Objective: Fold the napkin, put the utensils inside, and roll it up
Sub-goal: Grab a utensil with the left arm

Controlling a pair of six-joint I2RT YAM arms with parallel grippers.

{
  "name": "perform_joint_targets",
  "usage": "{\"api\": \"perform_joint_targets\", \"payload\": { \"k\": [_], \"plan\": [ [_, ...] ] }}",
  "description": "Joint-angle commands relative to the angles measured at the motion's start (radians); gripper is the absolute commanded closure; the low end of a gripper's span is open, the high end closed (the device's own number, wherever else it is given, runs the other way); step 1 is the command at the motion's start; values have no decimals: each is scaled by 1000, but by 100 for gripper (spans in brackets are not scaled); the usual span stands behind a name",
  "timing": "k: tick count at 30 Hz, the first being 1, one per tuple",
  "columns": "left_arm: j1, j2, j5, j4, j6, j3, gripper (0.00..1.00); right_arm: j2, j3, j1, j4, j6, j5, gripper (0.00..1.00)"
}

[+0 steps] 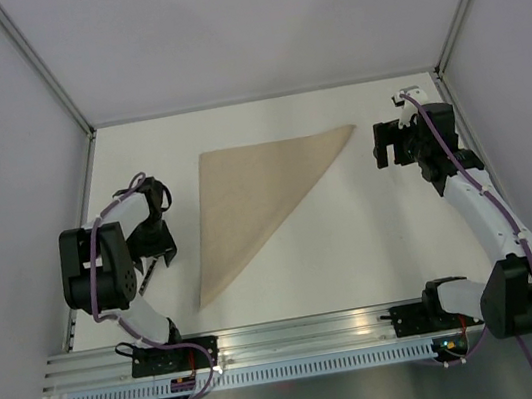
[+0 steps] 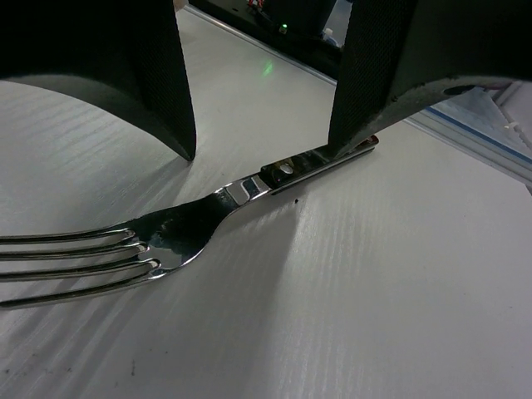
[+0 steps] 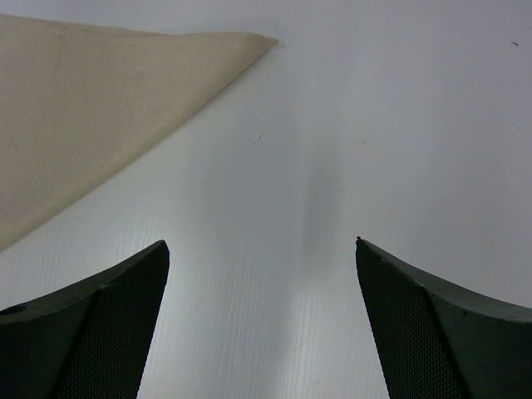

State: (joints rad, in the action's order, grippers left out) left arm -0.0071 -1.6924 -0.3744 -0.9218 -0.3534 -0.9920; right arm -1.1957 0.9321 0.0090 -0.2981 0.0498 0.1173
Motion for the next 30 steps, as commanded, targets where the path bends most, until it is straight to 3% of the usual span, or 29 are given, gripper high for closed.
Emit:
{"api": "perform_joint_targets", "payload": {
  "k": [1, 11, 21, 30],
  "plan": [
    [4, -23, 31, -6, 53, -53, 31, -7, 11, -3, 4, 4, 8, 2],
    [36, -90, 71, -9, 62, -96, 41, -15, 10, -3, 4, 9, 8, 2],
    [36, -136, 106, 18, 79, -134, 62, -28, 10, -1, 1, 10, -1, 2],
    [36, -177, 132, 35, 97, -191, 74, -39, 11, -3, 2, 12, -13, 2]
  ]
}}
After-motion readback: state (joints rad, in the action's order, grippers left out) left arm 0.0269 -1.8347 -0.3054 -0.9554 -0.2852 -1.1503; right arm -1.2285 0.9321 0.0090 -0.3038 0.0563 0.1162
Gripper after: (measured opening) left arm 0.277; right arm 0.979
